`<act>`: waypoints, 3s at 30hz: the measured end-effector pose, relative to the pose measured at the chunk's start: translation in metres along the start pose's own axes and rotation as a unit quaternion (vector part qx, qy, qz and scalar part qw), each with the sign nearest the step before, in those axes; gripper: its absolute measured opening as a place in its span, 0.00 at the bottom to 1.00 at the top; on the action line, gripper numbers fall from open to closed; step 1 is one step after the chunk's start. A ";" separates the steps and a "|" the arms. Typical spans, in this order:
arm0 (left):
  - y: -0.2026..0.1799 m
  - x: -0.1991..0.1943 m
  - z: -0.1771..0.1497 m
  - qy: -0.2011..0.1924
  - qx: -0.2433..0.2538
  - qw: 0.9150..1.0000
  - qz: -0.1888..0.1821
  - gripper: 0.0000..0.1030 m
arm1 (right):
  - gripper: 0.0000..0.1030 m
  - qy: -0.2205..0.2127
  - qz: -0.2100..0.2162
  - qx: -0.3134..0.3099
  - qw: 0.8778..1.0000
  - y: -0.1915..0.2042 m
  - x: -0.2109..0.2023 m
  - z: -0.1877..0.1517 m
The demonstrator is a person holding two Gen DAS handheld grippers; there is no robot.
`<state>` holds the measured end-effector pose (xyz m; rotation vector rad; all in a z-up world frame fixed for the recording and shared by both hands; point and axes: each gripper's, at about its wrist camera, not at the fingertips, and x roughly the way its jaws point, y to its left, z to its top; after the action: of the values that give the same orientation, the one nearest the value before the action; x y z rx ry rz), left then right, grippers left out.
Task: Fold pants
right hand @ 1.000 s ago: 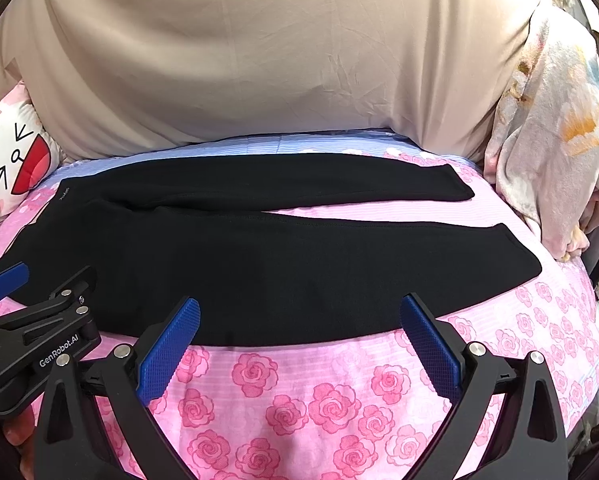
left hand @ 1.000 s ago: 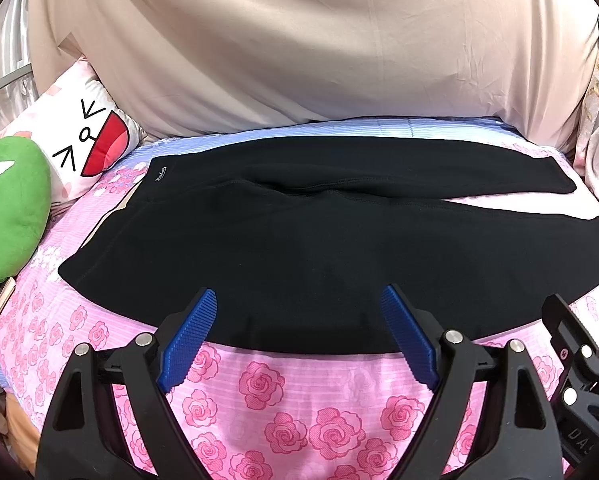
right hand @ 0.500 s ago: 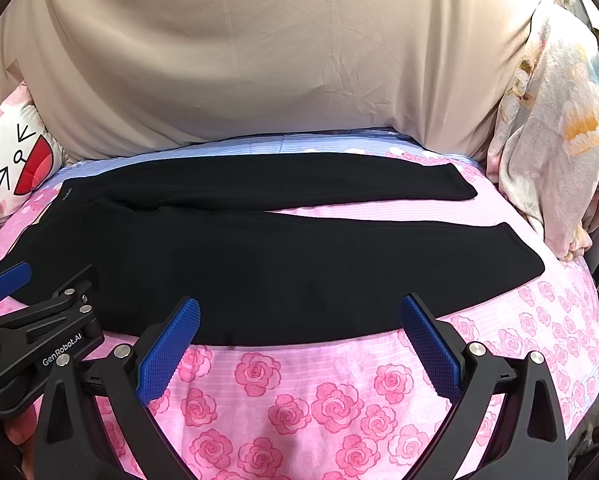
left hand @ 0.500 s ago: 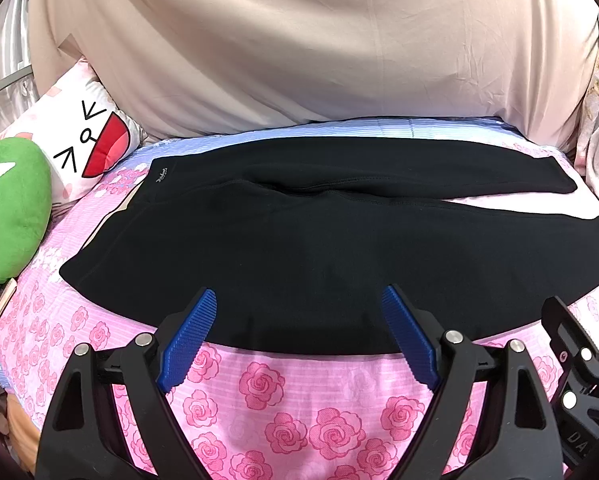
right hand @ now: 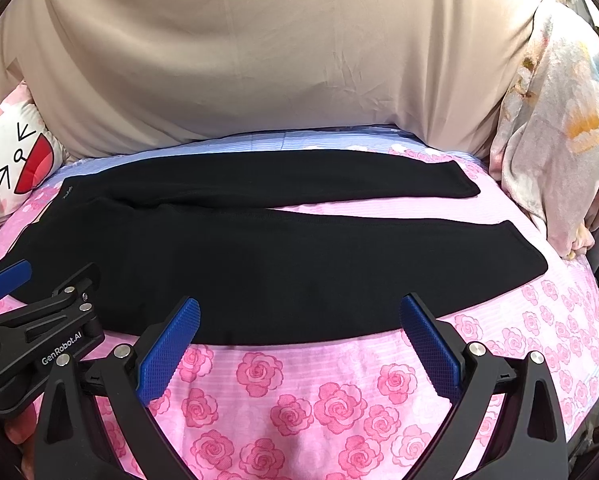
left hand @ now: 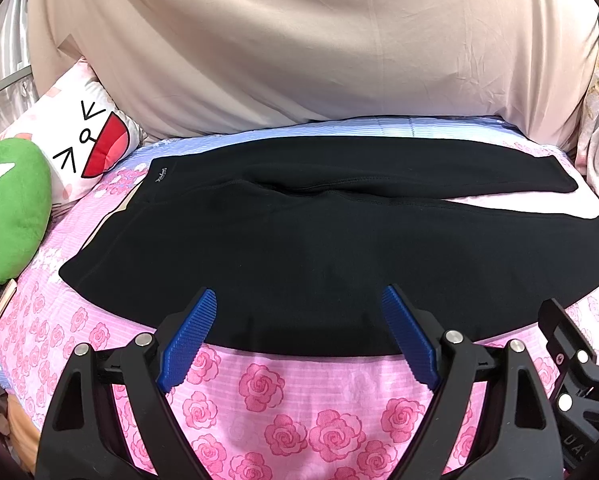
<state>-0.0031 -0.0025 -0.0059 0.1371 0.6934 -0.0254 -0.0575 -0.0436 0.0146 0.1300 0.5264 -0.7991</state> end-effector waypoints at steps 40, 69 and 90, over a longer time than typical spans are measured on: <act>0.274 0.328 0.183 0.130 -0.114 0.976 0.134 0.93 | 0.40 0.124 -0.026 0.060 0.990 -0.300 0.349 0.174; 0.319 0.077 0.047 0.075 -0.132 0.987 0.053 0.14 | 0.15 0.013 0.020 0.037 0.999 -0.338 0.093 0.047; 0.332 0.114 0.016 0.107 -0.348 0.928 -0.079 0.08 | 0.66 -0.014 0.029 0.102 0.994 -0.289 0.011 -0.040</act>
<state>0.1173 0.3270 -0.0277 -0.6090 0.8925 0.0841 -0.2732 -0.2401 -0.0011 0.3213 0.4113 -0.7967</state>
